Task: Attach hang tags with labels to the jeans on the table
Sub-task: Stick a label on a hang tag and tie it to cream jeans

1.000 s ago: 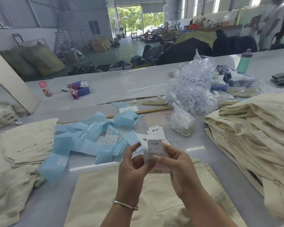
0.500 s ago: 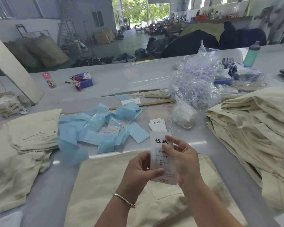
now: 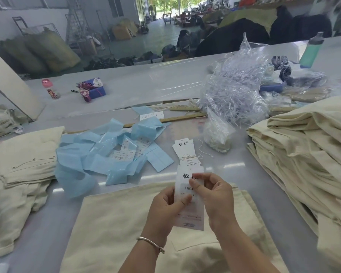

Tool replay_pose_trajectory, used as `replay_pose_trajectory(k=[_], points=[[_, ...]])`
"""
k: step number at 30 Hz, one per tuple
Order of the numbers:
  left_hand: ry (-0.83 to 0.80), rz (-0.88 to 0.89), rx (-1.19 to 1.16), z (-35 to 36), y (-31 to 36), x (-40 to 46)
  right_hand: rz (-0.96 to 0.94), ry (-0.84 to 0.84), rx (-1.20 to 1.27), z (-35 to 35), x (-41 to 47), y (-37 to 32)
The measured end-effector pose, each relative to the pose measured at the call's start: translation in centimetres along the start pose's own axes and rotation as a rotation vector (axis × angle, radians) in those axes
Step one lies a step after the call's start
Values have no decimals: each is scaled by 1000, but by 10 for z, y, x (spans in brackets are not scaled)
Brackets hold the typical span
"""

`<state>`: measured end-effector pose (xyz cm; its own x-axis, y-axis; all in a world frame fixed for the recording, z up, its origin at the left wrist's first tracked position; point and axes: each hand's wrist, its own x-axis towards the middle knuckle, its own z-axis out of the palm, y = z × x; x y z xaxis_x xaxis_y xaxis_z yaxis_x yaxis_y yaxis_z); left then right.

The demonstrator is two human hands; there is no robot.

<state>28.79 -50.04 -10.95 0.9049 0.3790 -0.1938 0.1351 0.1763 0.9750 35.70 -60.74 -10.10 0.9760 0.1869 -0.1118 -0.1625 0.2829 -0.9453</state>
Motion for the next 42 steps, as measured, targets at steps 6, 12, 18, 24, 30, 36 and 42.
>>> replay_pose_trajectory(k=[6, 12, 18, 24, 30, 36, 42], points=[[86, -86, -45, 15, -17, 39, 40, -93, -140, -19, 39, 20], [278, -116, 83, 9, -34, 72, 31, 9, -556, -48, 125, 38], [316, -165, 79, -6, -46, 88, 45, 91, -916, -45, 218, 51], [284, -209, 57, -8, -50, 96, 94, -2, -1238, -12, 256, 77], [275, -273, -27, -14, -51, 97, 64, -52, -1348, -9, 260, 85], [293, -267, -54, -22, -49, 88, 37, -144, -1433, -12, 257, 83], [336, -261, -45, -32, -46, 71, 5, -164, -1492, -14, 250, 88]])
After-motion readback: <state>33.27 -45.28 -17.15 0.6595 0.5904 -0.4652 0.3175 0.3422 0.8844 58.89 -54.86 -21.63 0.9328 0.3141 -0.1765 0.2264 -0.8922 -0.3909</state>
